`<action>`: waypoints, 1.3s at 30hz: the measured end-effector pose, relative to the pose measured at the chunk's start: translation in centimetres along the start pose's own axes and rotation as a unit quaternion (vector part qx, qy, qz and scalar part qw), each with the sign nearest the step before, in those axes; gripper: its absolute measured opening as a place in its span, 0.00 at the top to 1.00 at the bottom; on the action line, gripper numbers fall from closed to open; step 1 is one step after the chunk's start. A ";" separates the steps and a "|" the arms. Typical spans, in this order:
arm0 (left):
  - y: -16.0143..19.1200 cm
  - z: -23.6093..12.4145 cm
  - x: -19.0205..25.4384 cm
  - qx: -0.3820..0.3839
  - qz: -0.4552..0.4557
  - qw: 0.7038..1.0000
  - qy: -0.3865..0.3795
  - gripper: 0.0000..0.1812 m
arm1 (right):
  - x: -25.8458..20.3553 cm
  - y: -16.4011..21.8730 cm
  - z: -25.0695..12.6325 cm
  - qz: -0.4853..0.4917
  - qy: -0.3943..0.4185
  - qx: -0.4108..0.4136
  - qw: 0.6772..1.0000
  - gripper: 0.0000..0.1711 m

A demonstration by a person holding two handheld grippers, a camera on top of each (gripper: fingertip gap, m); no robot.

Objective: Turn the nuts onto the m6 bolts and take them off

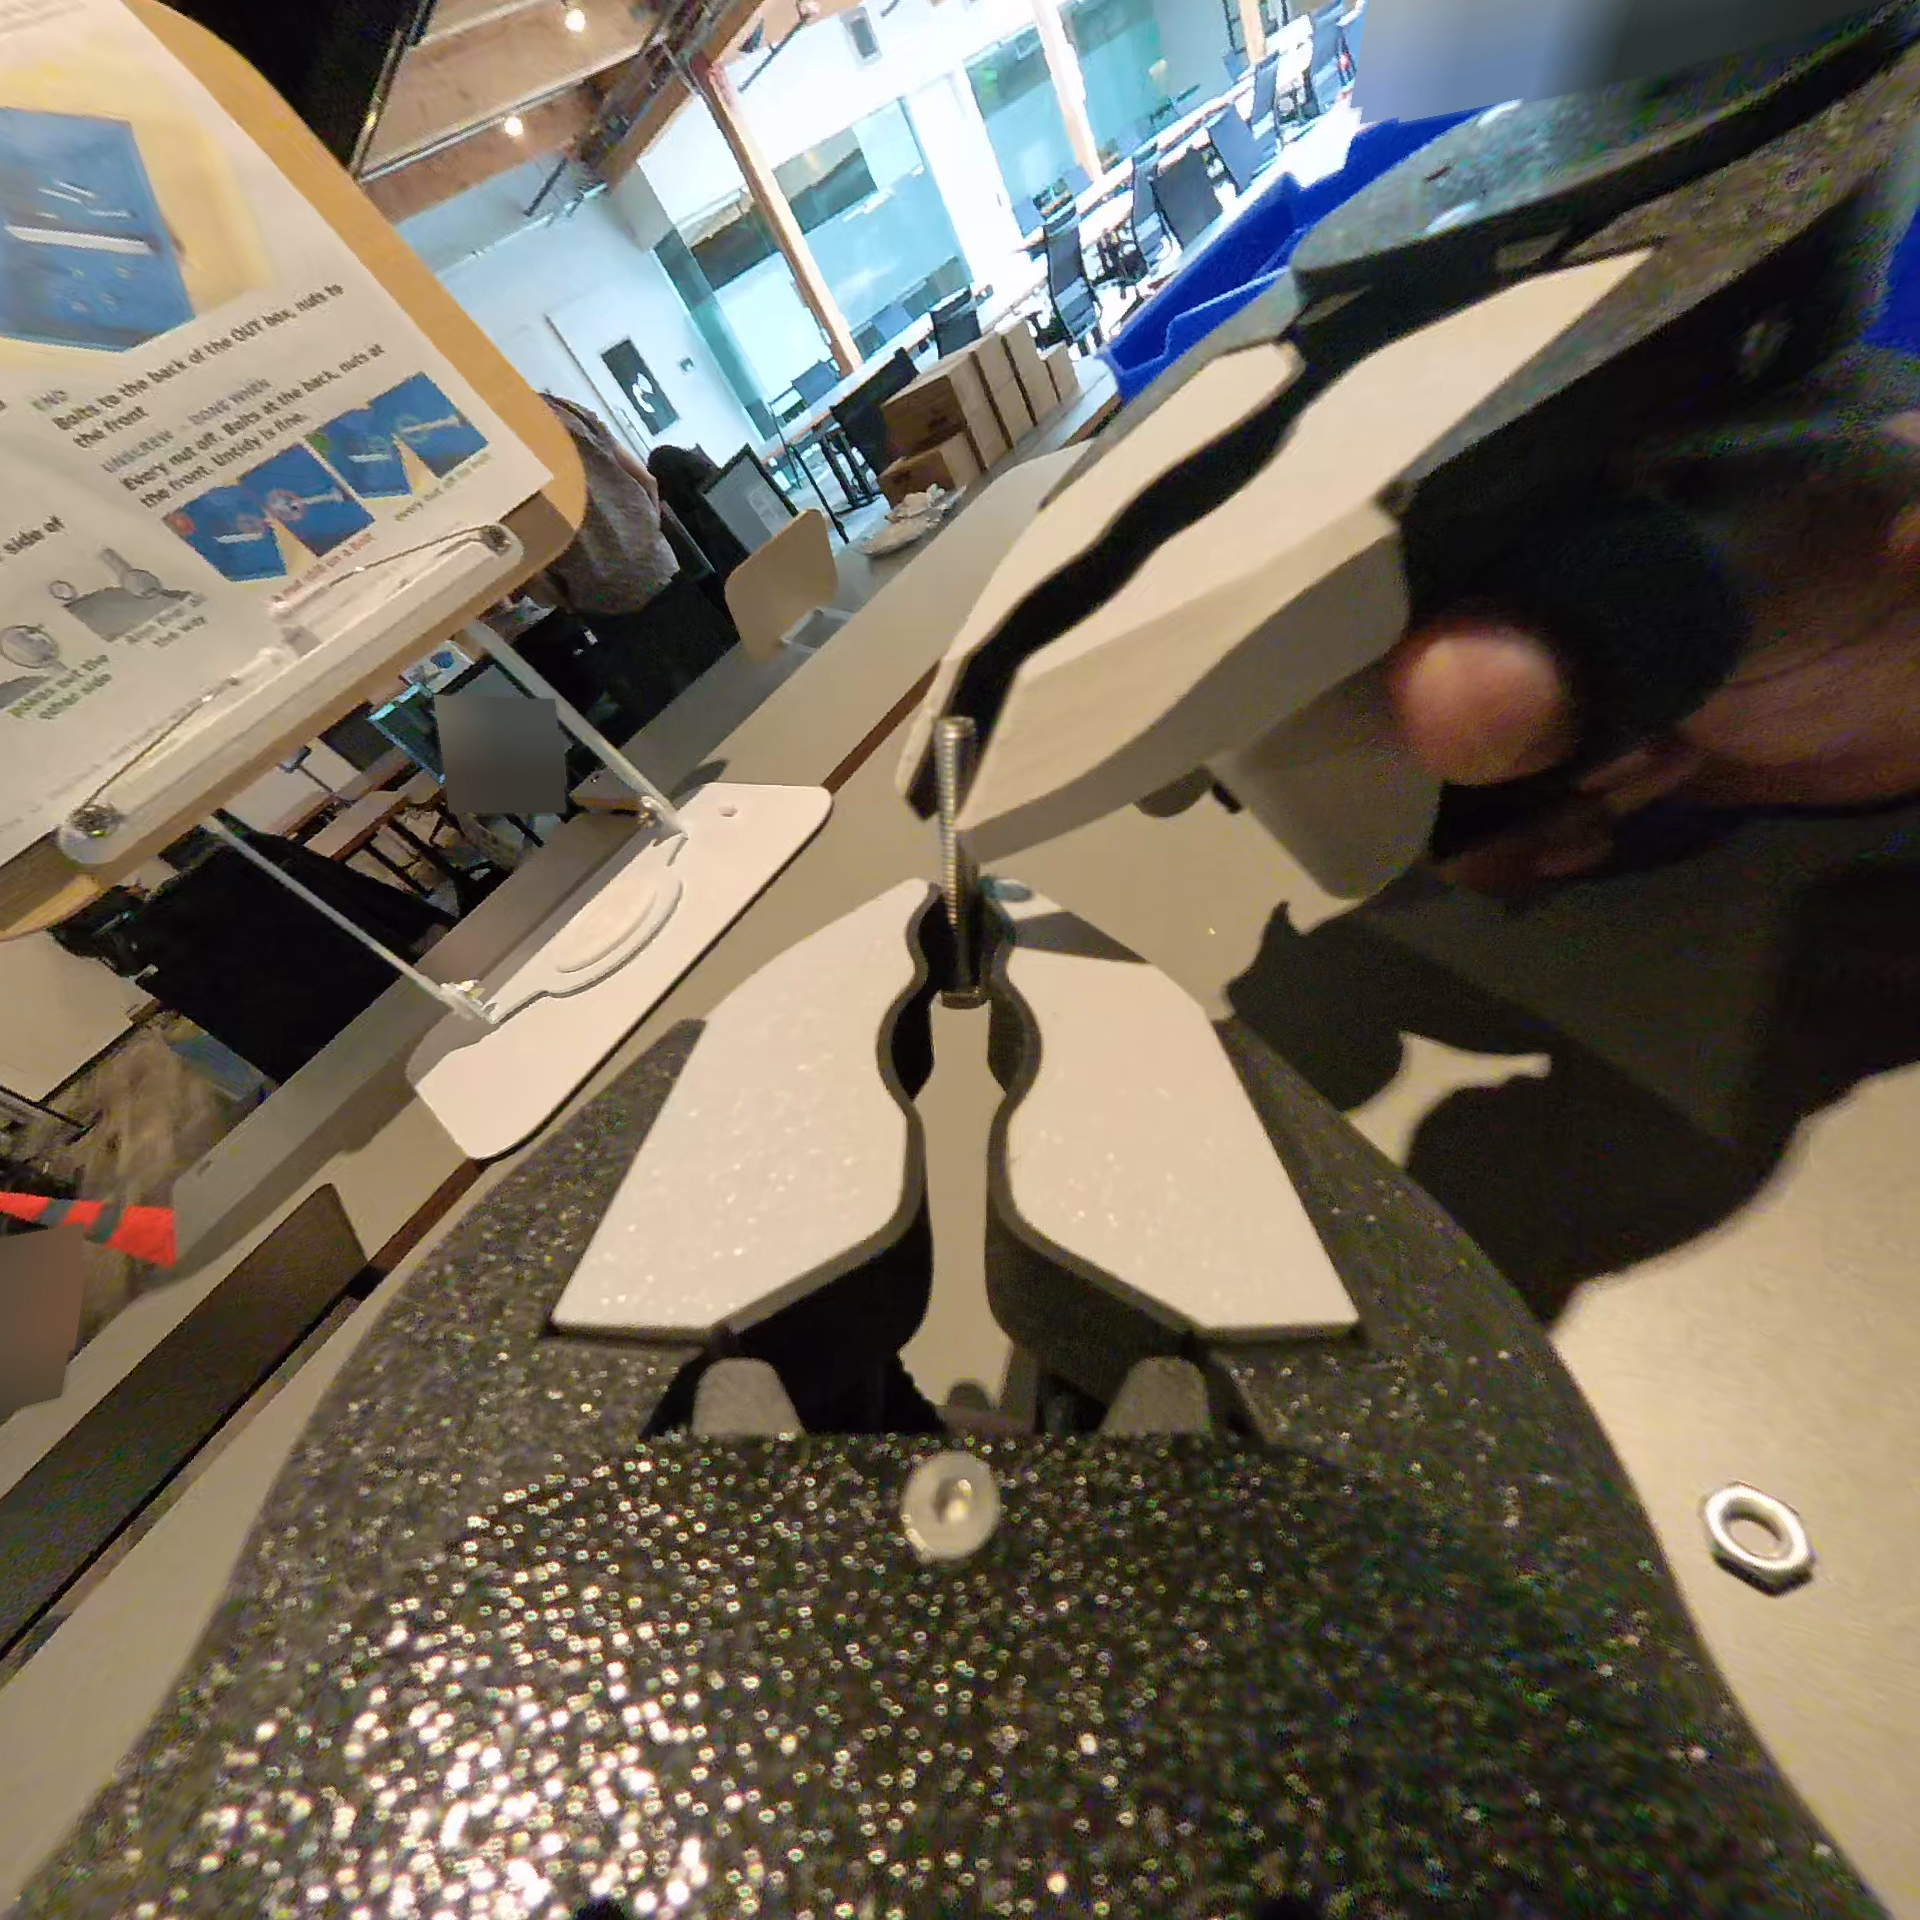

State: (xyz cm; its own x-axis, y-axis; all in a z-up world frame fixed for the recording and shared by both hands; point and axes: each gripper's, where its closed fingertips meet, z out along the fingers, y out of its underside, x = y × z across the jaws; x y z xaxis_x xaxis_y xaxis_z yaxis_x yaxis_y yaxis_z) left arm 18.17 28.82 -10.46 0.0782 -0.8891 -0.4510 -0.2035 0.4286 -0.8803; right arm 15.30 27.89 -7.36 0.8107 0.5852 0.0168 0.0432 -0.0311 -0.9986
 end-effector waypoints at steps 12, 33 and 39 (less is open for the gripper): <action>1.0 -0.9 -3.0 0.012 -0.025 0.999 -0.035 0.97 | -6.5 2.2 -3.5 0.010 -0.212 -0.134 0.968 0.79; 0.7 -1.2 -3.2 0.033 -0.039 0.998 -0.023 0.97 | -9.9 10.9 -1.9 -0.064 -0.289 -0.362 0.884 0.87; 0.6 -1.2 -3.2 0.036 -0.041 0.998 -0.020 0.97 | -9.6 10.9 -1.8 -0.062 -0.285 -0.364 0.884 0.88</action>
State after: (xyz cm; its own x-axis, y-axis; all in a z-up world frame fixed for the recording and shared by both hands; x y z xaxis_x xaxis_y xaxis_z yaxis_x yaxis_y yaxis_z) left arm 16.59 31.70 -9.42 0.1304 -0.9150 -0.3819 -0.1251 0.3669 -0.9218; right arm 9.02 20.43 -18.33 0.3556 0.9279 -0.1118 0.6445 -0.3301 -0.6897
